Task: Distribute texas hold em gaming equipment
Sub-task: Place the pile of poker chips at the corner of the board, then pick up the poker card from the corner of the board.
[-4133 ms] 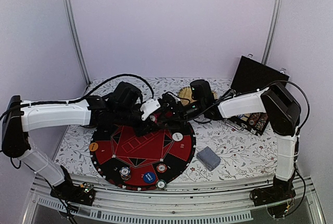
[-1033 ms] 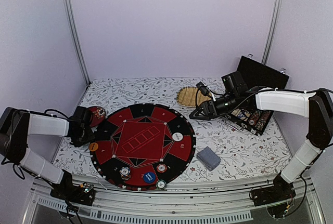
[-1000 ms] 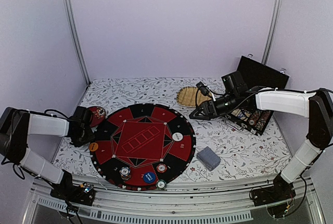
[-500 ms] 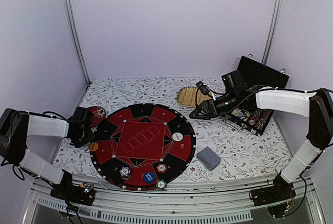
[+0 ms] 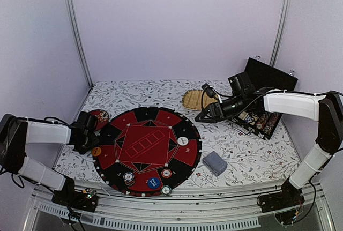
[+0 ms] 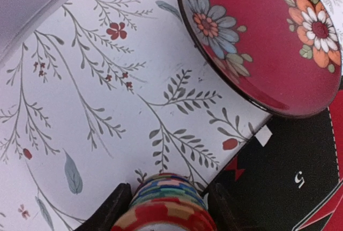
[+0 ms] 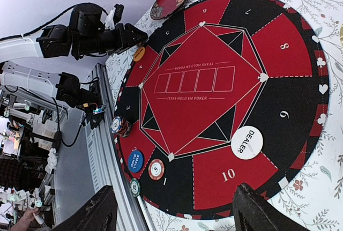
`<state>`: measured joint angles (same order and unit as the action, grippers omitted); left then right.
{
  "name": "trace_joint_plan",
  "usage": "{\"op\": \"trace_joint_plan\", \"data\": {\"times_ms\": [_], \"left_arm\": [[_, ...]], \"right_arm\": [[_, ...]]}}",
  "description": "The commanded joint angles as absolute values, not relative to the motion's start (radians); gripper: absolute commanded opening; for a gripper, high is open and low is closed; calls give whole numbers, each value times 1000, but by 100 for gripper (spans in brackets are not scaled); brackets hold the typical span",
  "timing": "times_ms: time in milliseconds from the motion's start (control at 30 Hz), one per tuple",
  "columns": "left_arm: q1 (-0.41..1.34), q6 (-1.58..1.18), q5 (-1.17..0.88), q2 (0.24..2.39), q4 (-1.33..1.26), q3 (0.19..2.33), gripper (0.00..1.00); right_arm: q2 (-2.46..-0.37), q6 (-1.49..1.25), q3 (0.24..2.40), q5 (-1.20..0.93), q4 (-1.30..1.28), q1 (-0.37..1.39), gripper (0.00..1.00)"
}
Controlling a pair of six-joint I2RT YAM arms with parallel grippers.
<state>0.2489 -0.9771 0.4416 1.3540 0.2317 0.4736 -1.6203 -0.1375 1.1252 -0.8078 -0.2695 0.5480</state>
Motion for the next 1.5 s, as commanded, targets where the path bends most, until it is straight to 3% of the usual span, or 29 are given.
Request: {"op": "trace_joint_plan", "data": {"times_ms": [0,233,300,367,400,567,733,900,1100,1467], "left_arm": [[264,-1005,422,1334,262,454,53],[264,-1011,415,1319,269,459,65],[265,-1011,413,1307,282,466,77],[269,-1007,407,1289,301,478,96],[272,-1006,409,1276,318,484,98],[282,-981,438,1181,414,526,98],[323,-875,499,1046,466,630,98],[374,-571,430,968,390,773,98],[486,-338,235,1047,382,940,98],[641,-176,-10,1090,193,887,98]], "right_arm": [[-1598,-126,1151,-829,-272,540,76],[-1595,-123,1149,-836,-275,540,76],[-1597,-123,1148,-834,-275,541,76],[-1598,-123,1150,-835,-275,540,77],[-1598,-123,1150,-834,-273,540,77],[-1583,-120,1156,-787,-278,540,84],[-1564,-94,1199,-675,-339,539,99],[-1544,-55,1286,-474,-463,539,99],[-1548,-70,1338,-265,-672,593,99],[-1557,-279,1100,-104,-853,872,99]]}}
